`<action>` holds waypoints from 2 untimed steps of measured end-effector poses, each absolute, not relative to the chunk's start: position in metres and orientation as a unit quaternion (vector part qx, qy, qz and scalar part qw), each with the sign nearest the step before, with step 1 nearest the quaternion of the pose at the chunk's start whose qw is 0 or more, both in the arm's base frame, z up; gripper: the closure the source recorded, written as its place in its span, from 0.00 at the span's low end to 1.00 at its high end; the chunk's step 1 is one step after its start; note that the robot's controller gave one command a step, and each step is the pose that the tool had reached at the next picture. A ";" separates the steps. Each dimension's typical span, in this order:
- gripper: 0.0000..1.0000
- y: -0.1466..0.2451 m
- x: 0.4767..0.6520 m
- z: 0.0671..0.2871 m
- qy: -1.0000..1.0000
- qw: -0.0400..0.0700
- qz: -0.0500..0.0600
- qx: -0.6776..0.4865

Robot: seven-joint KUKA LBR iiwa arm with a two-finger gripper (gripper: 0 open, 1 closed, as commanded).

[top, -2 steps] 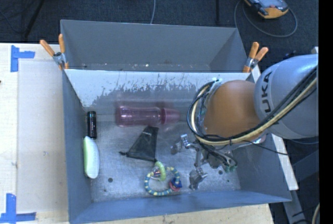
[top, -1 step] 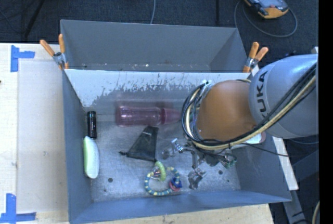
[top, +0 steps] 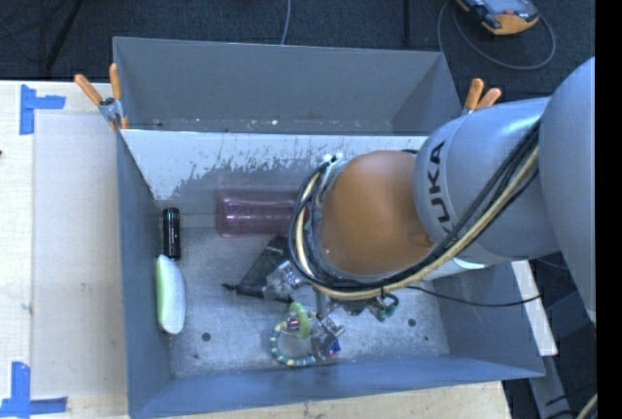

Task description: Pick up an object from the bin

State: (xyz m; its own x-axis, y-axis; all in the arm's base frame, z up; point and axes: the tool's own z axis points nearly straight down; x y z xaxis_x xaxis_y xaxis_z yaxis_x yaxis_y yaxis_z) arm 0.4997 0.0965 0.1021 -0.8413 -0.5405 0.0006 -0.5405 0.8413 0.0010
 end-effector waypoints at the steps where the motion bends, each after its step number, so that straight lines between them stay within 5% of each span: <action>1: 0.00 0.092 0.491 0.086 -0.924 0.001 -0.001 0.383; 2: 1.00 0.074 0.513 0.073 -0.913 0.000 0.000 0.409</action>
Offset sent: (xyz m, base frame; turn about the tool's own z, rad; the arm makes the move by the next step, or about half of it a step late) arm 0.0124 -0.0237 -0.0321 -0.2722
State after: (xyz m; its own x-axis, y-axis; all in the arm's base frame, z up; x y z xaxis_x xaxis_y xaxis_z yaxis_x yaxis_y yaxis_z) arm 0.5133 0.0740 0.0728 -0.6658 -0.7462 -0.0004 -0.7462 0.6658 0.0001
